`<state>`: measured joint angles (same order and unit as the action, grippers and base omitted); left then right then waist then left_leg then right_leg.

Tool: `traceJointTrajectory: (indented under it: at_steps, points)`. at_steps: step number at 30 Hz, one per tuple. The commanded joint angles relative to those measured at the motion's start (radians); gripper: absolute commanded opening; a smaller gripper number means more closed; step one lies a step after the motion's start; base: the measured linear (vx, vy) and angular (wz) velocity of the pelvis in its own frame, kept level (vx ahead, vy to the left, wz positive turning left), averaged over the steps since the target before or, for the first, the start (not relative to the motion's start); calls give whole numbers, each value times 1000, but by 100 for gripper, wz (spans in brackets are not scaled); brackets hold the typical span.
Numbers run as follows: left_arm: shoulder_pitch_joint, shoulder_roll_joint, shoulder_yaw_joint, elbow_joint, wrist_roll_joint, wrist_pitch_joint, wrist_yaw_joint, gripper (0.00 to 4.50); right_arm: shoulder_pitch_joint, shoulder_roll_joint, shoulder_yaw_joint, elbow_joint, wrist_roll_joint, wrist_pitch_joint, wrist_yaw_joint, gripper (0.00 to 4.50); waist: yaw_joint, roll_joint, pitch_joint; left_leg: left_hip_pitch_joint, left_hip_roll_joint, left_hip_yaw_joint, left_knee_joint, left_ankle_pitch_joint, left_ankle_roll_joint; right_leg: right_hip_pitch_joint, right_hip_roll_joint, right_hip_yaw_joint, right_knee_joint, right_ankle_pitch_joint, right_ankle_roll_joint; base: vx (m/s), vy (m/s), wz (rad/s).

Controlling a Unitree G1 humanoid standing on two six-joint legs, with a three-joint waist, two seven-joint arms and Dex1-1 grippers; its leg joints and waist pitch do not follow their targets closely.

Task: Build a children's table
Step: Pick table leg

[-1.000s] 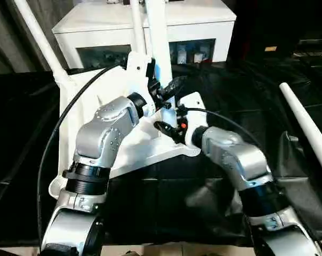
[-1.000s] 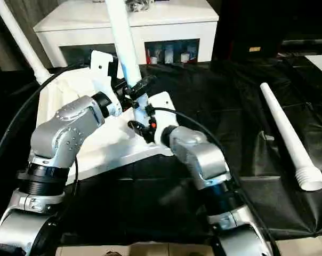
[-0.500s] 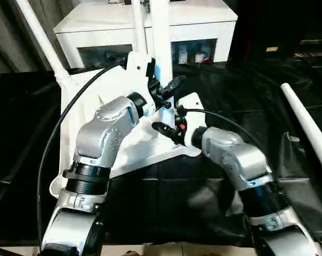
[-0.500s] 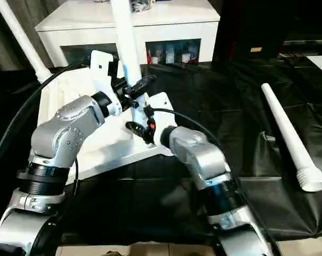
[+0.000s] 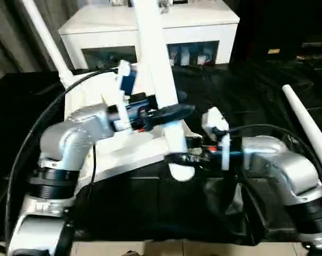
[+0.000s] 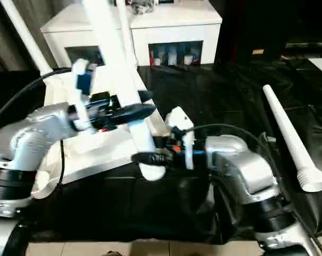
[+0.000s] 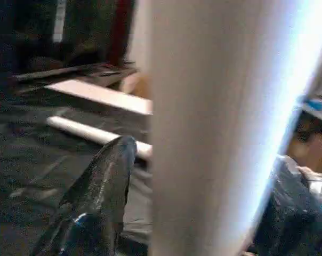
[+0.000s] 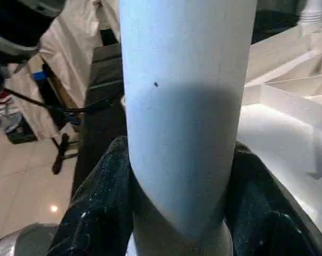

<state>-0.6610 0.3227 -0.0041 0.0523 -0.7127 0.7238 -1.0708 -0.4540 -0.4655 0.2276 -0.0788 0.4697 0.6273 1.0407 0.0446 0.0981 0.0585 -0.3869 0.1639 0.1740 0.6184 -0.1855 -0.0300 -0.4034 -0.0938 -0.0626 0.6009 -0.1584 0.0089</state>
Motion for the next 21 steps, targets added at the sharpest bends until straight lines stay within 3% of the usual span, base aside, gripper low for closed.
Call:
traceJointTrajectory:
  at_steps: [1,4,11,21]
  points:
    - [-7,16,20,-17,-31,18,-30,270,4,-8,-10,-36,21,-2,20,188,0,-14,-70,21,47,-21,-84,-305,3,44,-46,36,-72,-368,-211,0,0,0]
    - [0,22,34,-16,-78,49,-68,255,10,-18,-21,-55,49,9,50,188,-2,-13,-70,20,46,-20,-83,-304,6,45,-46,36,-71,-358,-215,0,0,0]
    - [-6,7,35,7,-61,31,-38,198,17,-23,-20,-68,61,12,64,188,-3,-12,-73,18,48,-21,-81,-273,15,46,-46,36,-69,-325,-225,0,0,0]
    - [-16,-5,35,20,-25,-3,21,184,6,-14,-22,-51,37,-8,34,187,-1,-12,-77,14,47,-20,-78,-230,31,51,-45,35,-64,-270,-239,0,0,0]
